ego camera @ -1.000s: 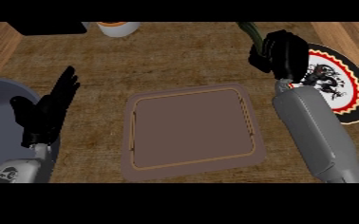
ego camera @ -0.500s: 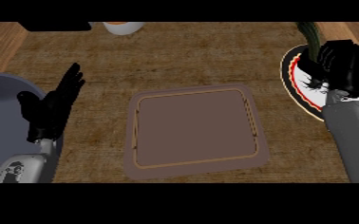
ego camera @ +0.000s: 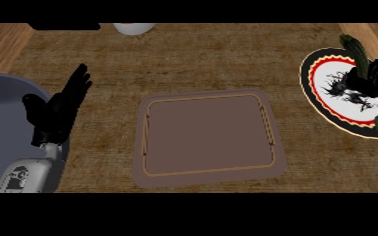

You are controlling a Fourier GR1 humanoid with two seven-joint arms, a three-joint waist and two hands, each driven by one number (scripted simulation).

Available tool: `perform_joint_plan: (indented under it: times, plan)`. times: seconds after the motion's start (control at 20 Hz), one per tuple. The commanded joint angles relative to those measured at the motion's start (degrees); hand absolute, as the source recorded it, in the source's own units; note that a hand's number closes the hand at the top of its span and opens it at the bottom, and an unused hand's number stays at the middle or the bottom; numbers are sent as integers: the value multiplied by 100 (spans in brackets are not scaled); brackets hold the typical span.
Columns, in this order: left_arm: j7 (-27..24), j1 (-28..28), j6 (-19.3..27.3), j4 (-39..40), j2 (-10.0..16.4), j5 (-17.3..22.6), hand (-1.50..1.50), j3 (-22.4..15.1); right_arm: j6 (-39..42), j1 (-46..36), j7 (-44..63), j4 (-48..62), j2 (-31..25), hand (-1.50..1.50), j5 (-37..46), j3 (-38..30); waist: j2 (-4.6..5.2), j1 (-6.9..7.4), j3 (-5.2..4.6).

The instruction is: Pick the squash from the tray and place it in the plate

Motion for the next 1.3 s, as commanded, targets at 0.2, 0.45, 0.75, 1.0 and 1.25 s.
perform_joint_plan:
  times: [0.2,0.45,0.75,1.0,1.25]
  plan:
    - [10,176,22,163,-222,-11,0,-58,1021,-39,-1636,1567,-263,-150,-991,-687,85,73,-68]
    - [108,-264,-52,418,-109,-10,0,107,665,-662,-2311,1725,-341,-150,-915,-754,64,32,-77]
    - [190,199,-117,3,-48,86,0,161,1180,-478,-3826,927,-46,-150,-2145,-1473,-3,-49,-77]
    - [-58,222,-33,226,-206,-49,0,124,1797,-690,-2971,596,-121,-150,-2880,-1905,3,-116,-89]
    - [-272,134,-108,517,-128,-5,0,316,3140,-434,-2353,610,-228,-150,-3689,-2191,12,-174,-93]
